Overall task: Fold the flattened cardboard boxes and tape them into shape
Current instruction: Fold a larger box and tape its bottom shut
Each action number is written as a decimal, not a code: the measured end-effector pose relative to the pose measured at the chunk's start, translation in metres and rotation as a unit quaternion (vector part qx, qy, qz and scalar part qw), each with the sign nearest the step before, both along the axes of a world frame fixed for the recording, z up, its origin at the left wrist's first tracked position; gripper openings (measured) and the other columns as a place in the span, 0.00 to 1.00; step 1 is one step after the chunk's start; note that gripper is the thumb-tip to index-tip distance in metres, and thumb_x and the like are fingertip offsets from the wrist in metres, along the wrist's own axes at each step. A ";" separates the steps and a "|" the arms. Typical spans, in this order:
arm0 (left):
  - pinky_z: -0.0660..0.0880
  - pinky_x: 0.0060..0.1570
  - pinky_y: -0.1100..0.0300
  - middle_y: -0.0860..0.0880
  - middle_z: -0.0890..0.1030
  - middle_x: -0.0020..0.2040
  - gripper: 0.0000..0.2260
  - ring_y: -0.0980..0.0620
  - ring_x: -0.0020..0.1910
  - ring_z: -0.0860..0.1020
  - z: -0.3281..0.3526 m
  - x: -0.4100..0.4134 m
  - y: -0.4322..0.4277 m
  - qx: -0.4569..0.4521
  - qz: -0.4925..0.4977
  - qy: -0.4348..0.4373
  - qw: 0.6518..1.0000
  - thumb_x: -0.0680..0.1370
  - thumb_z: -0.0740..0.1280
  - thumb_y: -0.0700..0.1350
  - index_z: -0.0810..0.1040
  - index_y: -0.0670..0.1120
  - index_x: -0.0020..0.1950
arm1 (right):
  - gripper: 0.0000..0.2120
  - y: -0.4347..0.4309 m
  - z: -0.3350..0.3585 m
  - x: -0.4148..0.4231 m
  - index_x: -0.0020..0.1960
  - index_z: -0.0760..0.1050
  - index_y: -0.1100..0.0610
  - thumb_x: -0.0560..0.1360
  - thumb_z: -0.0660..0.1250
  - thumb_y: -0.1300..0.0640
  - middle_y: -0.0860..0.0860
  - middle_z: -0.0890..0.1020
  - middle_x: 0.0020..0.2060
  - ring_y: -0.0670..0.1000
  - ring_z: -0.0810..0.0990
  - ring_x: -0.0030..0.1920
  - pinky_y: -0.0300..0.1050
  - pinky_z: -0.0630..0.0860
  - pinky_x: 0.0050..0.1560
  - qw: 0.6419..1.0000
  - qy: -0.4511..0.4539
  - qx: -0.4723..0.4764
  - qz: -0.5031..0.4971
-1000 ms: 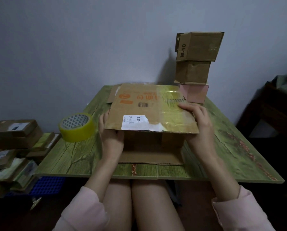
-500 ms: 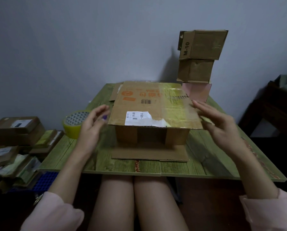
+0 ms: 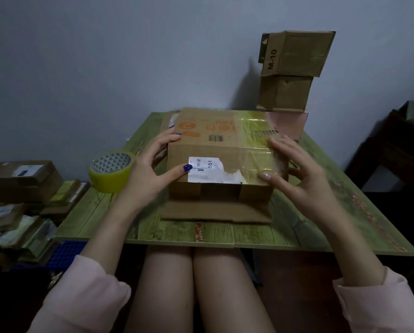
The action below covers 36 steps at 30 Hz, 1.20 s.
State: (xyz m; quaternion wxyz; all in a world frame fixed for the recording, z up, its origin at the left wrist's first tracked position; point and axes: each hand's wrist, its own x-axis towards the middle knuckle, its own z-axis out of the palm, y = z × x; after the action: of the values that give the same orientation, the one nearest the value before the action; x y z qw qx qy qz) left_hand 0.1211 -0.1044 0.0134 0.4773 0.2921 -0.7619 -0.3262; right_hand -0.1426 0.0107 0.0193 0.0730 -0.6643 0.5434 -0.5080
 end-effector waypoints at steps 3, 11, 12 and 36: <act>0.69 0.67 0.50 0.59 0.69 0.70 0.22 0.57 0.69 0.68 -0.004 -0.004 -0.001 -0.023 0.022 0.011 0.999 0.68 0.73 0.56 0.72 0.61 0.61 | 0.27 -0.005 -0.007 -0.001 0.68 0.68 0.47 0.70 0.68 0.47 0.32 0.65 0.65 0.39 0.62 0.71 0.32 0.71 0.60 0.999 0.029 -0.034 -0.021; 0.72 0.62 0.57 0.57 0.72 0.66 0.20 0.59 0.66 0.70 -0.009 -0.009 -0.006 -0.069 0.075 0.014 0.995 0.69 0.74 0.50 0.72 0.56 0.58 | 0.23 -0.017 -0.021 0.002 0.64 0.74 0.56 0.71 0.71 0.52 0.45 0.73 0.63 0.48 0.67 0.70 0.60 0.72 0.62 0.989 0.067 -0.113 -0.073; 0.72 0.61 0.60 0.57 0.72 0.65 0.19 0.61 0.65 0.70 -0.010 -0.011 -0.007 -0.081 0.087 0.009 0.993 0.70 0.74 0.47 0.72 0.55 0.58 | 0.22 -0.019 -0.022 0.003 0.64 0.74 0.57 0.72 0.71 0.53 0.46 0.73 0.63 0.49 0.67 0.69 0.60 0.72 0.62 0.987 0.071 -0.119 -0.081; 0.69 0.56 0.73 0.55 0.71 0.66 0.20 0.57 0.65 0.70 -0.017 -0.015 -0.009 -0.111 0.103 0.018 0.988 0.71 0.74 0.41 0.70 0.52 0.58 | 0.43 0.001 -0.008 -0.009 0.63 0.69 0.52 0.56 0.69 0.27 0.46 0.46 0.75 0.49 0.37 0.76 0.51 0.39 0.71 0.943 0.330 0.048 -0.022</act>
State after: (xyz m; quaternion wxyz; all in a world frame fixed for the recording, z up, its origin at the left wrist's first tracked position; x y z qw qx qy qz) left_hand 0.1065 -0.1133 -0.0039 0.5519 0.3080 -0.7503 -0.1937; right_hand -0.1521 0.0113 0.0114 -0.0897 -0.7782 0.5752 -0.2356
